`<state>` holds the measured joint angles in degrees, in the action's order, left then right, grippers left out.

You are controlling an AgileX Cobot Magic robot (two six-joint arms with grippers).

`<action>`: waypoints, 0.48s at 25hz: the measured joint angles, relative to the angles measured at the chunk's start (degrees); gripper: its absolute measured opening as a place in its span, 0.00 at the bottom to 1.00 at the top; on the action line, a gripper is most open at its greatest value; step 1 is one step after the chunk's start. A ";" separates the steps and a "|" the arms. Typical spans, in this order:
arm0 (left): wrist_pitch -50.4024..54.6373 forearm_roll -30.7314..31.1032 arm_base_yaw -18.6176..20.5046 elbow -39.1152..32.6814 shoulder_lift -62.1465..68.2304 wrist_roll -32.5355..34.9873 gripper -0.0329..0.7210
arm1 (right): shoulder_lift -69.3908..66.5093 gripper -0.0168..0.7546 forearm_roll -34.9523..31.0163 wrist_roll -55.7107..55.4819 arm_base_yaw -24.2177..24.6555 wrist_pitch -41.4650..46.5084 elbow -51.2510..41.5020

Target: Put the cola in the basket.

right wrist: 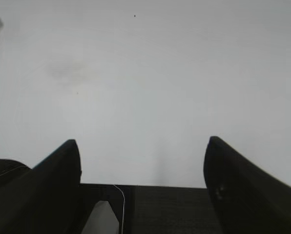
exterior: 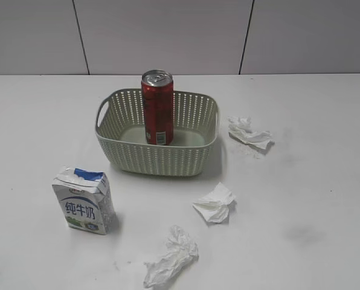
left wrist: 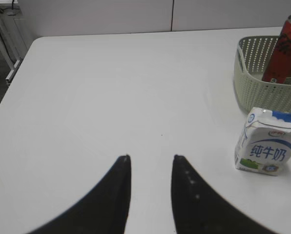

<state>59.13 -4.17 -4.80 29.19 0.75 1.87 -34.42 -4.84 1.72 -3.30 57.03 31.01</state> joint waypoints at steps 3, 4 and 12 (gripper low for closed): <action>0.00 0.00 0.00 0.00 0.00 0.00 0.35 | 5.11 0.79 0.00 0.00 0.00 1.39 -1.29; 0.00 0.00 0.00 0.00 0.00 0.00 0.35 | 6.66 0.79 -0.06 -0.07 0.00 1.85 -1.69; 0.00 0.00 0.00 0.00 0.00 0.00 0.35 | 20.10 0.79 -0.28 -0.17 0.00 2.43 -2.23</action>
<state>59.13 -4.17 -4.80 29.19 0.75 1.87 -14.32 -5.12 1.55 -3.30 59.46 28.78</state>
